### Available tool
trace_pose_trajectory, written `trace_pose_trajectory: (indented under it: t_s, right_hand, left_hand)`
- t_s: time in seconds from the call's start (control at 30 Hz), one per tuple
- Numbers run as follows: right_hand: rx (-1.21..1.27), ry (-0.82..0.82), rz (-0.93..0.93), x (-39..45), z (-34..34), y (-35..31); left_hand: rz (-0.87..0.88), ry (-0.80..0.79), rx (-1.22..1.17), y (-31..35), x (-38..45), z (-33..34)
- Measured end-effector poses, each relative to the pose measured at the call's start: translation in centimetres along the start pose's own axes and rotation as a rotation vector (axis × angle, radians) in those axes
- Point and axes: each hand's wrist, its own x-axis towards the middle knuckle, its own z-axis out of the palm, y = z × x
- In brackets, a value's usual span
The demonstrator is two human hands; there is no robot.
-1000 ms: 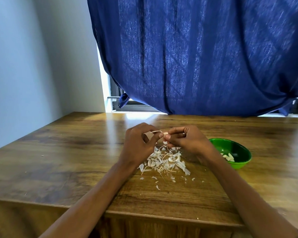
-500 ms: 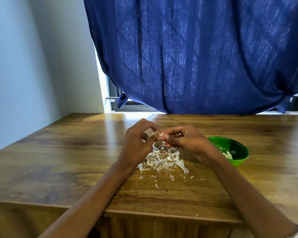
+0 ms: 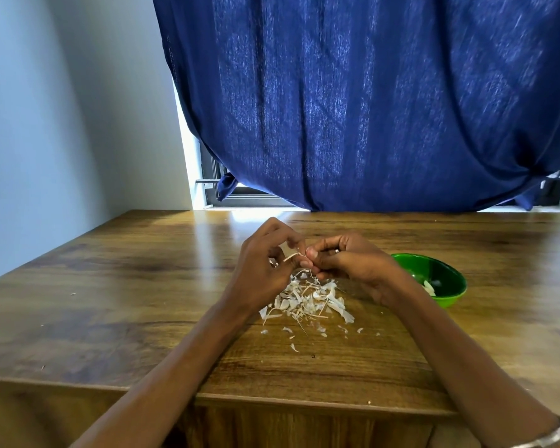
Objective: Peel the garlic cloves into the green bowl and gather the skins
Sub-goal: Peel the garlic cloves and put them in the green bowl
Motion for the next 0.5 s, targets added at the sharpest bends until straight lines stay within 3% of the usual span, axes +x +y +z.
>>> trace_pose_trajectory:
  t_s: [0.17, 0.5]
  right_hand:
    - [-0.01, -0.013, 0.031, 0.22, 0.31, 0.2]
    - [0.41, -0.052, 0.002, 0.11, 0.32, 0.02]
  left_hand:
    - [0.055, -0.023, 0.065, -0.19, -0.16, 0.17]
    - [0.03, 0.165, 0.075, 0.16, 0.17, -0.14]
